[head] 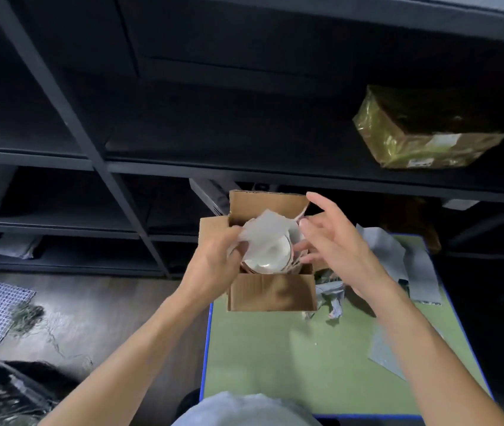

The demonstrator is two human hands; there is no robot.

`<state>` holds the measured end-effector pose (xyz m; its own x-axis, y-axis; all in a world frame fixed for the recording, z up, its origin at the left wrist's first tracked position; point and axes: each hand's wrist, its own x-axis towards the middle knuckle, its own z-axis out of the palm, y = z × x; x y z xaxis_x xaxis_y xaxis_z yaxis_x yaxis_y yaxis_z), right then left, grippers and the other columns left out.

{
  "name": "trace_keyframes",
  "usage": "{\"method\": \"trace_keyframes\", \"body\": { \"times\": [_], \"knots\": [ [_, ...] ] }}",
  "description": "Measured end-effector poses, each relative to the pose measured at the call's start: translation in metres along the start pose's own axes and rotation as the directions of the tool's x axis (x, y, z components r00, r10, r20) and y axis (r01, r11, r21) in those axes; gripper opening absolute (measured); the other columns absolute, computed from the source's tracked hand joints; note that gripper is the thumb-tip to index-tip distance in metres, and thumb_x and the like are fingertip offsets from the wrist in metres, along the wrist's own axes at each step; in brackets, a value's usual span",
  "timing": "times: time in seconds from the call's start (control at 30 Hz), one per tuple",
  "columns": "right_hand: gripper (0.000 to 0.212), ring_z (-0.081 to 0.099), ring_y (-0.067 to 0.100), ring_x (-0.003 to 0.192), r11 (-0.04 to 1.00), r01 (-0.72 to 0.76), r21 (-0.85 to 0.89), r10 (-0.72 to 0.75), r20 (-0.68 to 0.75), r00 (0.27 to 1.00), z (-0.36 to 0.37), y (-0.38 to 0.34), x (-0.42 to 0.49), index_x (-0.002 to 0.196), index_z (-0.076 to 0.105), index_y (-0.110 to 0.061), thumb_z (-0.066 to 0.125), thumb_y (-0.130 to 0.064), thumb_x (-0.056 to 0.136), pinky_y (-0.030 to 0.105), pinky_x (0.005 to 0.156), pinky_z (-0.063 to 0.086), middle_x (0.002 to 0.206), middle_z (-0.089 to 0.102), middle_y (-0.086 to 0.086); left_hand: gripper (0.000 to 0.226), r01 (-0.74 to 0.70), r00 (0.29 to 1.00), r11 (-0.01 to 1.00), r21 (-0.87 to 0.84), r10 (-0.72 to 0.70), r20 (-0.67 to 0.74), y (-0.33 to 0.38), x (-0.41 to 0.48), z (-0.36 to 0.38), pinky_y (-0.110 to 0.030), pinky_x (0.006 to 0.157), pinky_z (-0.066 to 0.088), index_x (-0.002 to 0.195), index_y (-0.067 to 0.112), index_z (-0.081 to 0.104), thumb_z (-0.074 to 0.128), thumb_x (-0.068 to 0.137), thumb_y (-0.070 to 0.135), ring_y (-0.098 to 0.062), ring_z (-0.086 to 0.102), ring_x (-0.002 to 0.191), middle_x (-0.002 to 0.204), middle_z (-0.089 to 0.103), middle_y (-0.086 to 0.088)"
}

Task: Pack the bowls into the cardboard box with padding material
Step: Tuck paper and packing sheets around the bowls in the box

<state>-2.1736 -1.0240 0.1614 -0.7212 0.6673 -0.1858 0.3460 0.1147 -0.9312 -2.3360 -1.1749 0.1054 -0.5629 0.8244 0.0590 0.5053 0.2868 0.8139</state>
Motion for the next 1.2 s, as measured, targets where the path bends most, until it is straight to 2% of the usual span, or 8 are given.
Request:
{"method": "trace_keyframes", "body": {
  "times": [0.07,0.17,0.3,0.43,0.6,0.93,1.1,1.2],
  "knots": [
    [0.054,0.063,0.000,0.105,0.975,0.044,-0.216,-0.039,0.025,0.999,-0.002,-0.003,0.003,0.144,0.042,-0.044,0.064,-0.039,0.095,0.032,0.089,0.057,0.135,0.048,-0.012,0.024,0.080,0.995,0.991,-0.109,-0.072,0.075,-0.010,0.010,-0.014,-0.024,0.084,0.046,0.116,0.026,0.065,0.049,0.101,0.016,-0.006,0.057,0.103,0.106,0.066,0.015],
    [0.045,0.053,-0.004,0.109,0.893,0.050,-0.448,-0.059,-0.007,0.998,0.001,-0.004,0.007,0.131,0.053,-0.040,0.070,-0.036,0.090,0.023,0.096,0.046,0.132,0.039,-0.019,0.021,0.122,0.980,0.968,-0.221,-0.083,0.180,-0.025,0.024,-0.027,-0.043,0.097,0.049,0.114,0.026,0.064,0.050,0.101,0.017,-0.014,0.060,0.109,0.110,0.068,0.009],
    [0.012,0.056,0.004,0.099,0.840,-0.016,-0.542,-0.036,-0.084,0.996,0.005,-0.005,0.010,0.100,0.060,-0.037,0.066,-0.032,0.091,0.028,0.085,0.045,0.112,0.057,-0.014,0.023,0.180,0.969,0.944,-0.277,-0.121,0.216,-0.029,0.031,-0.032,-0.049,0.100,0.046,0.113,0.025,0.062,0.049,0.096,0.016,-0.020,0.057,0.110,0.110,0.064,0.001],
    [0.001,0.063,0.004,0.082,0.872,0.013,-0.490,-0.061,-0.082,0.995,0.005,-0.008,0.009,0.092,0.063,-0.032,0.063,-0.032,0.091,0.032,0.076,0.053,0.088,0.067,-0.012,0.028,0.216,0.968,0.950,-0.226,-0.178,0.175,-0.022,0.036,-0.021,-0.038,0.092,0.045,0.119,0.022,0.054,0.044,0.097,0.008,-0.019,0.054,0.109,0.111,0.060,0.002],
    [0.003,0.065,0.012,0.069,0.933,0.078,-0.351,-0.093,-0.027,0.995,0.008,-0.006,0.008,0.093,0.062,-0.029,0.062,-0.028,0.096,0.036,0.069,0.056,0.075,0.069,-0.005,0.050,0.170,0.984,0.975,-0.145,-0.161,0.072,-0.010,0.045,-0.012,-0.028,0.091,0.040,0.143,0.028,0.036,0.050,0.097,0.015,-0.009,0.047,0.118,0.130,0.050,0.012],
    [0.011,0.069,0.007,0.072,0.990,0.044,-0.135,-0.048,-0.024,0.999,0.017,-0.001,0.011,0.103,0.063,-0.012,0.065,-0.009,0.093,0.017,0.063,0.053,0.085,0.073,-0.003,0.033,0.196,0.974,0.967,-0.163,-0.173,0.146,0.001,0.063,-0.011,-0.046,0.096,0.052,0.124,0.042,0.051,0.042,0.097,0.024,-0.009,0.060,0.107,0.108,0.065,0.018],
    [0.008,0.071,0.013,0.072,0.991,0.032,-0.126,-0.048,-0.127,0.991,0.019,0.000,0.015,0.103,0.061,-0.015,0.062,-0.014,0.096,0.024,0.065,0.058,0.079,0.073,0.001,0.071,0.156,0.968,0.961,-0.229,-0.102,0.230,0.001,0.062,-0.015,-0.029,0.095,0.046,0.144,0.040,0.029,0.055,0.088,0.005,0.000,0.052,0.119,0.127,0.055,0.019],
    [0.006,0.073,0.014,0.071,0.987,0.024,-0.162,-0.045,-0.127,0.991,0.024,0.004,0.014,0.103,0.056,-0.020,0.058,-0.020,0.097,0.040,0.072,0.061,0.078,0.075,-0.001,0.096,0.136,0.949,0.964,-0.227,-0.061,0.311,-0.005,0.058,-0.022,-0.038,0.098,0.051,0.145,0.057,0.009,0.067,0.083,0.012,-0.012,0.055,0.120,0.133,0.049,0.013]
  ]
}}
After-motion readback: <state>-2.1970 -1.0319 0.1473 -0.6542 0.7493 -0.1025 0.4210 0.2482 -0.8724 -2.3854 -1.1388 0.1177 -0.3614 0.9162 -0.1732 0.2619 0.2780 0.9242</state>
